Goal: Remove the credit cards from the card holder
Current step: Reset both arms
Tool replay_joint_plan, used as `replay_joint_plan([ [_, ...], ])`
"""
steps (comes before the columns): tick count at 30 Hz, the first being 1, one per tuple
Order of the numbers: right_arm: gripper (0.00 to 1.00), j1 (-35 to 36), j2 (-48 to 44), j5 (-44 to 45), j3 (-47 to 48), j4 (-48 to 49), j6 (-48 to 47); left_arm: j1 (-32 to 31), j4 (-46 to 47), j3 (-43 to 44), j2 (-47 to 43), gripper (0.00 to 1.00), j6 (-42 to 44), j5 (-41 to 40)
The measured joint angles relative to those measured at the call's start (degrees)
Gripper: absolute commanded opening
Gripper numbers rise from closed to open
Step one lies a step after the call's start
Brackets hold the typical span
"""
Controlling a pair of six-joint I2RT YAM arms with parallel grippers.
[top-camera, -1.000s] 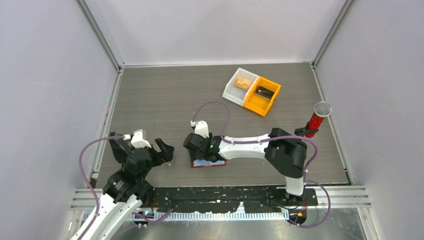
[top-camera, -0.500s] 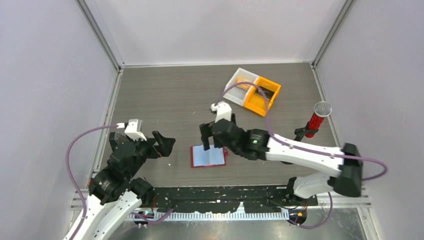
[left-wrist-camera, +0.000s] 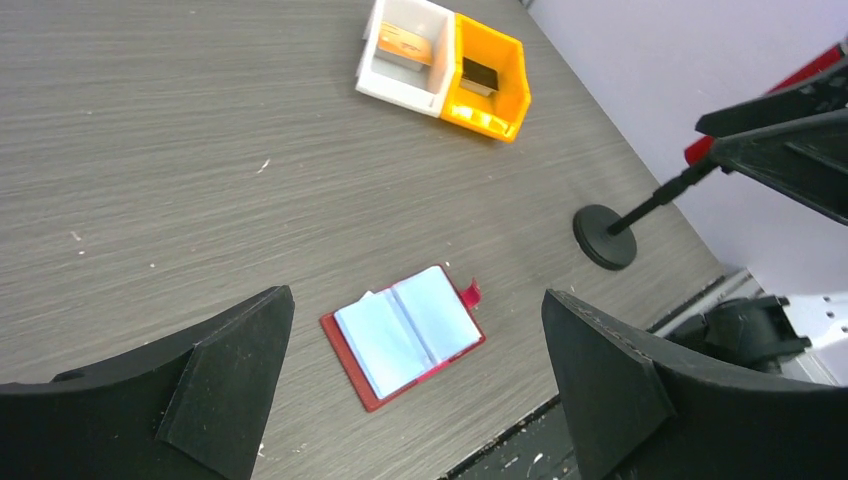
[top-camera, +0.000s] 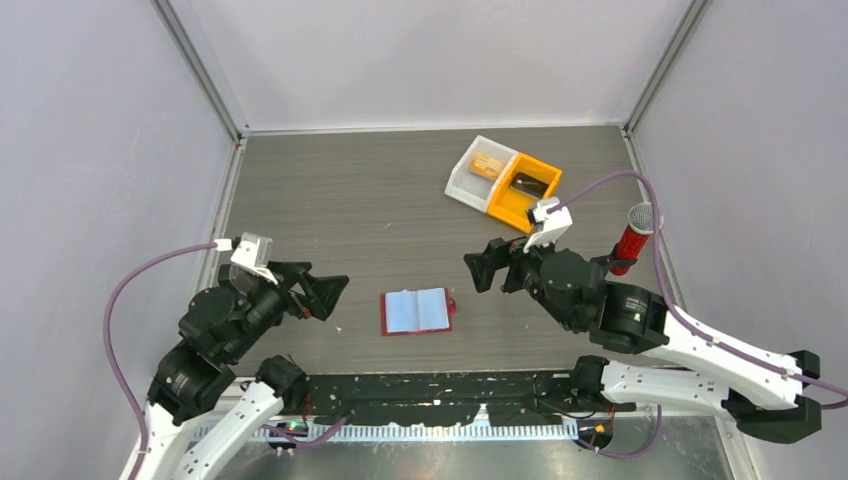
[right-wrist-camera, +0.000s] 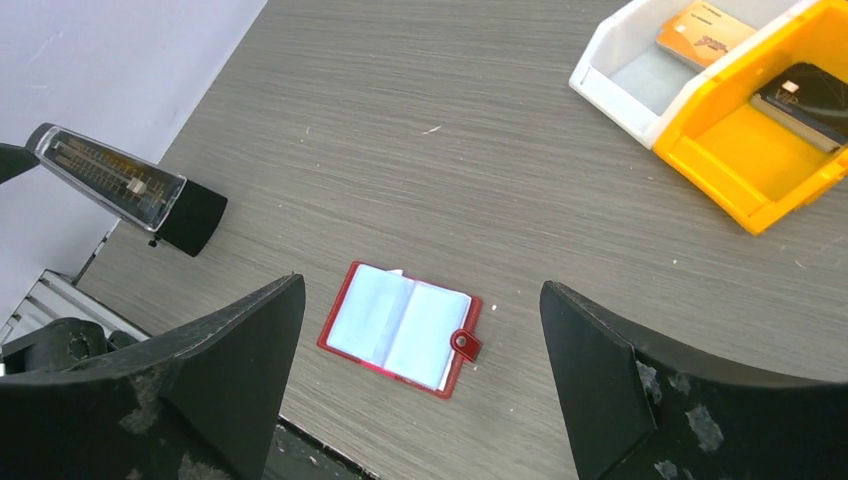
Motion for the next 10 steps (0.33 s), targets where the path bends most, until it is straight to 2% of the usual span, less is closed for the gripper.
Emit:
replay_joint_plan([
  [10, 0.95, 0.0, -11.2, 0.5, -7.7, 2.8, 2.0, 0.0, 1.0, -0.6, -1.8, 0.99, 0.8, 4.9],
])
